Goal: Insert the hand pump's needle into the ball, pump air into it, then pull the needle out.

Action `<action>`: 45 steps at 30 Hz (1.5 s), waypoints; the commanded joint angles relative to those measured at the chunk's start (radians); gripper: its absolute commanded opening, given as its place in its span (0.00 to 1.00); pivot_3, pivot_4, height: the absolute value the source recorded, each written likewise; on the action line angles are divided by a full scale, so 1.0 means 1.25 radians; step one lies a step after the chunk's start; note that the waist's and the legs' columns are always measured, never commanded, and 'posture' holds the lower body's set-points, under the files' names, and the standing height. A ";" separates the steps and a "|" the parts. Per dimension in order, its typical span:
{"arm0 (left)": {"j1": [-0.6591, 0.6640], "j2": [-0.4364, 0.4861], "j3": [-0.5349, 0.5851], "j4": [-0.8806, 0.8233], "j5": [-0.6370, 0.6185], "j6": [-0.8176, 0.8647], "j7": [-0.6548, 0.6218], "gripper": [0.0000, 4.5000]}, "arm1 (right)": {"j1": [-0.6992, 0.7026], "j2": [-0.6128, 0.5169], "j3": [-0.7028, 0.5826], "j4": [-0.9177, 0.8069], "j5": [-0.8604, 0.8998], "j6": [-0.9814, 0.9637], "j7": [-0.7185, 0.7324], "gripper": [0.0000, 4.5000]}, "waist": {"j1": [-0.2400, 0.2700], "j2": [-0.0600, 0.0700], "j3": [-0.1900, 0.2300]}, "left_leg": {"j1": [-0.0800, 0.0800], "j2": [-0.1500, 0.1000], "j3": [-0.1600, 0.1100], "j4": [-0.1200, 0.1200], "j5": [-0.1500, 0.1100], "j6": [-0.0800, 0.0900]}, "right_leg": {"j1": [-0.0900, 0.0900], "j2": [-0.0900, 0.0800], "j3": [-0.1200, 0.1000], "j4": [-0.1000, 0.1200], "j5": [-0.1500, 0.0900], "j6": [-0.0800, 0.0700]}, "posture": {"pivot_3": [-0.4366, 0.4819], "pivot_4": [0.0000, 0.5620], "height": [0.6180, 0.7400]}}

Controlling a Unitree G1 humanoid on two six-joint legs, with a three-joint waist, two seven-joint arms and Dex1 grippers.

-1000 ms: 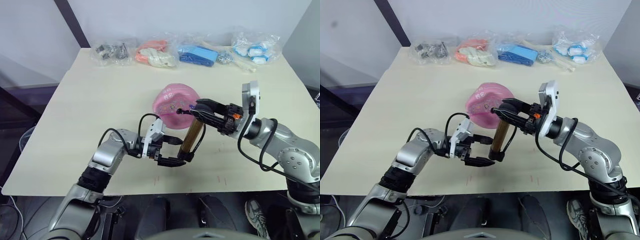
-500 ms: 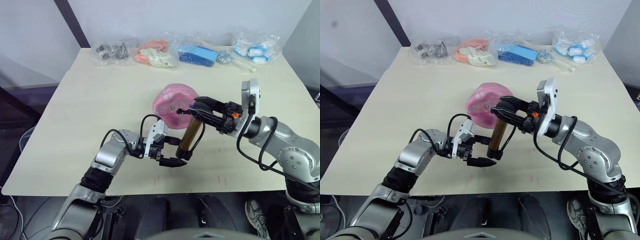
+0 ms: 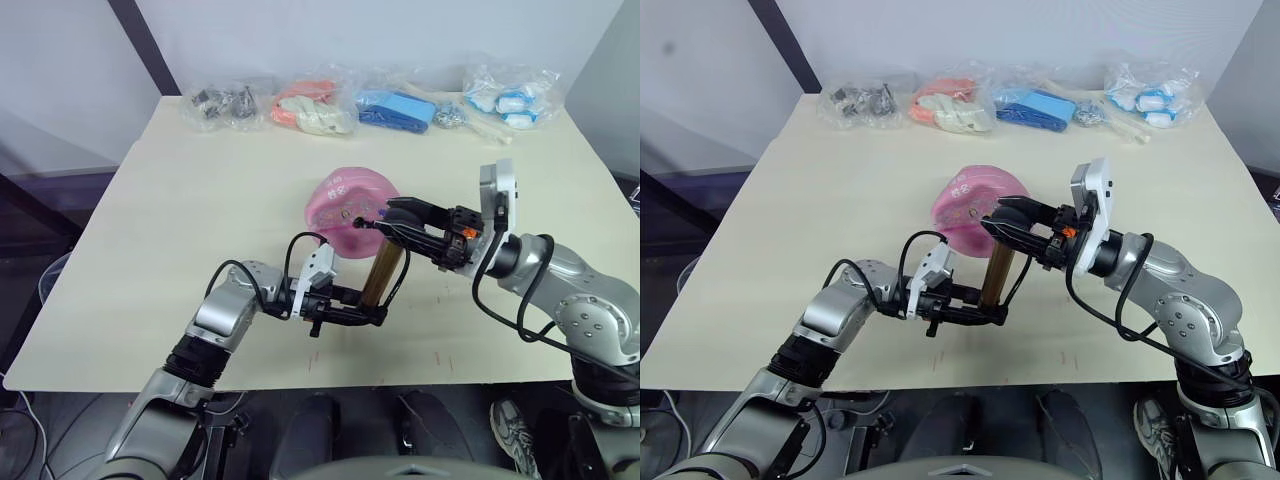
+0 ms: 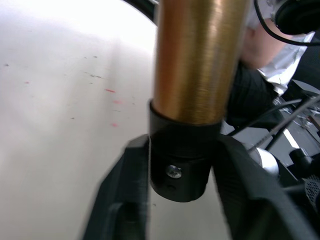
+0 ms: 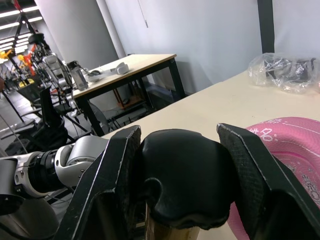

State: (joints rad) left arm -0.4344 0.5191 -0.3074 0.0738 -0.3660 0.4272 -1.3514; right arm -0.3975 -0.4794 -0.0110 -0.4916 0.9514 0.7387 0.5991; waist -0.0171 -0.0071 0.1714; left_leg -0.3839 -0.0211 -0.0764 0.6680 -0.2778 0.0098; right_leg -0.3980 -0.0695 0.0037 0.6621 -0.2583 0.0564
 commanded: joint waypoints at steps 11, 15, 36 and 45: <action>0.003 -0.075 -0.046 0.029 0.080 -0.102 0.061 0.25 | 0.053 -0.071 0.012 -0.043 -0.120 -0.118 0.141 0.44 | 0.003 0.000 0.000 | 0.000 -0.001 0.000 0.000 0.000 0.000 | 0.000 0.000 0.000 0.000 0.000 0.000 | 0.48 0.27 1.00; -0.022 -0.132 -0.064 0.086 0.132 -0.156 0.114 0.25 | 0.081 -0.098 0.021 -0.045 -0.182 -0.167 0.182 0.44 | 0.003 0.000 0.000 | 0.000 -0.001 0.000 0.000 0.000 0.000 | 0.000 0.000 0.000 0.000 0.000 0.000 | 0.48 0.27 1.00; -0.110 -0.362 -0.072 0.420 0.286 -0.354 0.303 0.25 | 0.288 -0.117 -0.054 0.050 -0.345 -0.446 0.270 0.44 | 0.004 -0.001 0.000 | 0.000 -0.001 0.000 0.001 0.000 0.000 | 0.001 -0.001 0.000 0.000 0.000 0.000 | 0.48 0.27 1.00; -0.118 -0.382 -0.072 0.475 0.314 -0.397 0.339 0.25 | 0.311 -0.111 -0.049 0.094 -0.362 -0.513 0.285 0.44 | 0.006 -0.001 0.000 | 0.000 -0.002 0.000 0.001 0.000 0.000 | 0.002 -0.001 0.000 0.000 0.000 0.001 | 0.48 0.27 1.00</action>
State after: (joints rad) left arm -0.5652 0.0488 -0.4416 0.6543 0.0361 -0.0706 -0.9822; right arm -0.0274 -0.6206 -0.0920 -0.3693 0.5030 0.0983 0.9380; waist -0.0094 -0.0081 0.1709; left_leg -0.3835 -0.0233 -0.0761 0.6695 -0.2780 0.0101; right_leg -0.3961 -0.0705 0.0035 0.6617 -0.2580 0.0574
